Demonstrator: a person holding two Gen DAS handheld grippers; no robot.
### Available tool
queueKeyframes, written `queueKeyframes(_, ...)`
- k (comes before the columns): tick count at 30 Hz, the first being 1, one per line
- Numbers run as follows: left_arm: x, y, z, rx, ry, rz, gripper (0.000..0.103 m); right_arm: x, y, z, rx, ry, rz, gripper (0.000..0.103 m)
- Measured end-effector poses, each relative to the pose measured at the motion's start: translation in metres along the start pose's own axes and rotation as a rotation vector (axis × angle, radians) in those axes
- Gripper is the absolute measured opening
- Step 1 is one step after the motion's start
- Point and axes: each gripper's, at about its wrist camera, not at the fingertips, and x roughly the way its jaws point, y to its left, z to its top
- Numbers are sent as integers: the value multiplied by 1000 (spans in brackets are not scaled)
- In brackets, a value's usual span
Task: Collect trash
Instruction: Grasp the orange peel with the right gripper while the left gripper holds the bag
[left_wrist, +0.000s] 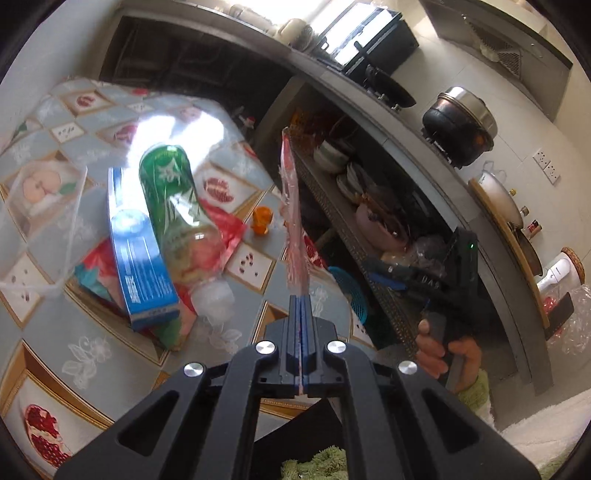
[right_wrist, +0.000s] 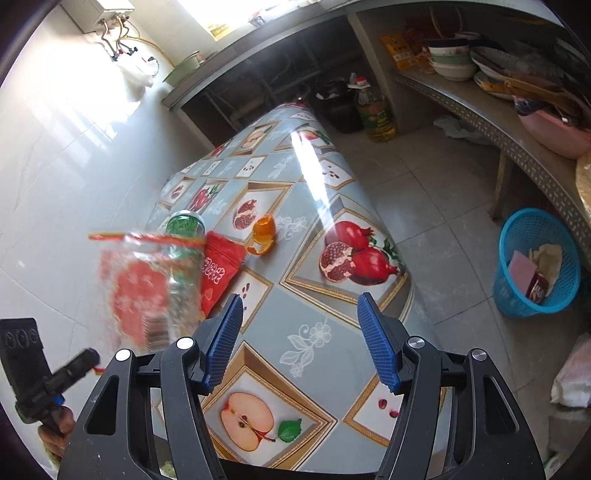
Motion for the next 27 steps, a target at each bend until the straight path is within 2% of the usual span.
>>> queueKeyframes(3,6,3,-12,-3,35,23,0,21,15,20,-54,36,36,63)
queueKeyframes(7,10,-2,-23,48,56,85,0,66,34,51,-83,95,95,63)
queueKeyframes(11,15,-5,-28,83,69,121,0,115,42,73,-103,141,56,61)
queueKeyframes(15,17,-7,-29,89,80,112,0,145,41,81,-125,174,15,54)
queueKeyframes(21,18,-7,-28,88,89,94,0,163,47,76,-197,214,-40,40)
queueKeyframes(23,19,-4,-26,78,90,86,0,163,51,73,-221,219,-56,32)
queueKeyframes(25,21,0,-24,63,96,77,0,165,56,70,-256,226,-83,14)
queueKeyframes(27,23,3,-22,50,105,73,0,165,58,68,-273,223,-95,10)
